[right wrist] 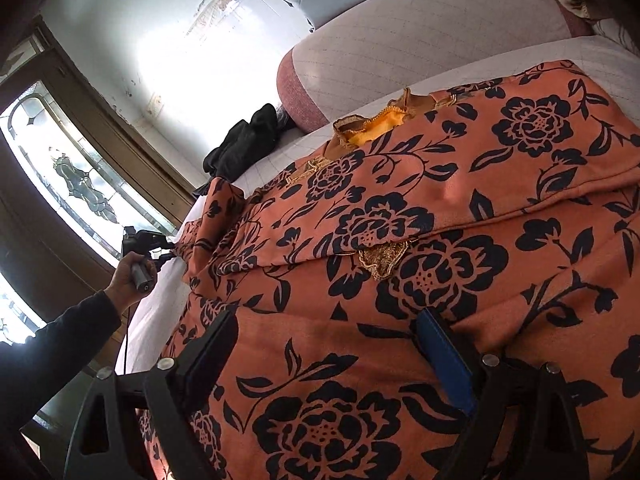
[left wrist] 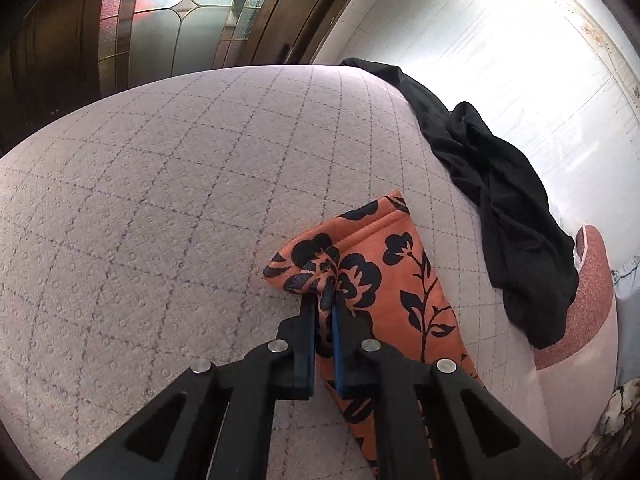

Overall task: Fold small clothes
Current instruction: 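Grasp the other sleeve with the left gripper and fold it across the body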

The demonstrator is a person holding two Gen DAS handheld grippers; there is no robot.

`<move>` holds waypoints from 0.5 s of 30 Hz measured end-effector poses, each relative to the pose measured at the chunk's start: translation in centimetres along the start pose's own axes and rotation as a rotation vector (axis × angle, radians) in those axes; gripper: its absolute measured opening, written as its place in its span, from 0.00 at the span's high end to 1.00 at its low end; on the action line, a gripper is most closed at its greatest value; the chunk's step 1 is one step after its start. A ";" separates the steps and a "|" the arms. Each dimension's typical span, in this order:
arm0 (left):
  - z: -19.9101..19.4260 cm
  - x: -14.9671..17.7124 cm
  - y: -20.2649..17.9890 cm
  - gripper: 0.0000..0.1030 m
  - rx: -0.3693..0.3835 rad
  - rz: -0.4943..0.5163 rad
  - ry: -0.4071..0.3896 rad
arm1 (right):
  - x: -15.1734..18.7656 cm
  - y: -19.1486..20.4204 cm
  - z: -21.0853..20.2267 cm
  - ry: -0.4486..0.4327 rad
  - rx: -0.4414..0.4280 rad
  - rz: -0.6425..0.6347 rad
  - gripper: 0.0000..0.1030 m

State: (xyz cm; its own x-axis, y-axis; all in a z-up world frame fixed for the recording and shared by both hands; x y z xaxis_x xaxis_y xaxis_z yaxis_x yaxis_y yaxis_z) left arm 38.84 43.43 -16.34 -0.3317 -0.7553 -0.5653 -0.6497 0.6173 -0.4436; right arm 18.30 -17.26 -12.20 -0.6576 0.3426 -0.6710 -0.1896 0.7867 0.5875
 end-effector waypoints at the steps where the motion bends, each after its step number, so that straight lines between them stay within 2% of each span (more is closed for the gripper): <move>1: -0.7 -0.2 -0.3 0.96 0.001 0.013 -0.014 | 0.0 0.0 0.0 -0.001 -0.002 0.001 0.10; 3: -3.0 -0.7 -2.0 0.96 0.017 0.063 -0.066 | 0.0 0.0 0.0 -0.002 -0.006 0.006 0.10; 5: -6.7 -1.0 -5.0 0.97 0.052 0.167 -0.147 | 0.0 0.0 -0.1 -0.004 -0.009 0.009 0.10; 9: -16.7 1.0 -14.0 0.97 0.234 0.380 -0.284 | 0.0 -0.1 -0.2 -0.015 -0.021 0.020 0.10; 12: -23.3 5.6 -21.7 0.97 0.404 0.520 -0.324 | 0.0 0.0 -0.3 -0.019 -0.025 0.024 0.10; 15: -28.7 12.4 -29.0 0.97 0.581 0.635 -0.299 | 0.0 0.0 -0.4 -0.023 -0.031 0.029 0.10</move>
State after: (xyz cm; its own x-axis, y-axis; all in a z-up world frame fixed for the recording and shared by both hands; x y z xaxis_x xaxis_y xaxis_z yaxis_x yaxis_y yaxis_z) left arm 33.90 9.85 9.48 -0.2660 -0.1972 -0.9436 0.0679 0.9726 -0.2224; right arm 18.05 -17.47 -12.02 -0.6459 0.3769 -0.6639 -0.1935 0.7604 0.6200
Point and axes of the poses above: each gripper's, at about its wrist camera, not at the fingertips, and z roughly the way its jaws point, y to its left, x to its underside, the point moved 5 cm from there along z, roughly the way its jaws point, and after that the axes turned 10 degrees about -y, right-handed, at the moved point
